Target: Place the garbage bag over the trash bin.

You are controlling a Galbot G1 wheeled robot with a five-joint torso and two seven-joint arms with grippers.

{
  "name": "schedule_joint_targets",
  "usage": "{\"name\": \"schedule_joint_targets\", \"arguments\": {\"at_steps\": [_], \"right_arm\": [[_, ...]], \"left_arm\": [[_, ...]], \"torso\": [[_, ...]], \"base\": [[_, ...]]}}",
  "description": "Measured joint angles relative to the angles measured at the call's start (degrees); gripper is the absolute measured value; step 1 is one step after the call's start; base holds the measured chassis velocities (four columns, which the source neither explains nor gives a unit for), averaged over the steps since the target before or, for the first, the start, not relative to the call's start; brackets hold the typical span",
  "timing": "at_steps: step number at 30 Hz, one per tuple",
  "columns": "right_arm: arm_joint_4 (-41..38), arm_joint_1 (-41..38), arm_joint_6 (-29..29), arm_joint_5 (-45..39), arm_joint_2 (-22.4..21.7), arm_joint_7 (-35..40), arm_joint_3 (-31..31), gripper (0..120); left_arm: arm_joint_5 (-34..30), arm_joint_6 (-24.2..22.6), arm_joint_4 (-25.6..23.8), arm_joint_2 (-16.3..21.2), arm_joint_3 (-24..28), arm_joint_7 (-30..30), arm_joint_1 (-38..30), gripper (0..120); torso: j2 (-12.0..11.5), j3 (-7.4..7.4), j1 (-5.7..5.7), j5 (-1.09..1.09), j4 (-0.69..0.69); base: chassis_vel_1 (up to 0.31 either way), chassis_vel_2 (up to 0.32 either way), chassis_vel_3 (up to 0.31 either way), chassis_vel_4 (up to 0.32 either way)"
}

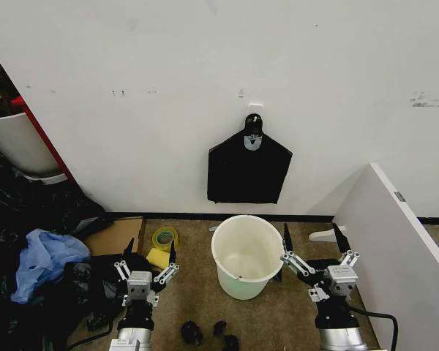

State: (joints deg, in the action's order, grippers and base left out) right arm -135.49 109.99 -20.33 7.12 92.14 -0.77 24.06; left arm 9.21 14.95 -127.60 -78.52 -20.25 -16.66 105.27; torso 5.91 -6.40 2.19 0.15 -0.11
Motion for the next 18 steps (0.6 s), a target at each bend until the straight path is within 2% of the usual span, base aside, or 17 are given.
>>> {"name": "schedule_joint_targets", "arguments": {"at_steps": [18], "right_arm": [[1.9, -0.5, -0.1, -0.1, 0.0, -0.1, -1.7, 100]], "left_arm": [[-0.3, -0.1, -0.1, -0.1, -0.7, -0.1, 0.4, 99]], "torso": [[0.0, 0.00, 0.00, 0.00, 0.00]], "base": [[0.000, 0.000, 0.000, 0.000]]}}
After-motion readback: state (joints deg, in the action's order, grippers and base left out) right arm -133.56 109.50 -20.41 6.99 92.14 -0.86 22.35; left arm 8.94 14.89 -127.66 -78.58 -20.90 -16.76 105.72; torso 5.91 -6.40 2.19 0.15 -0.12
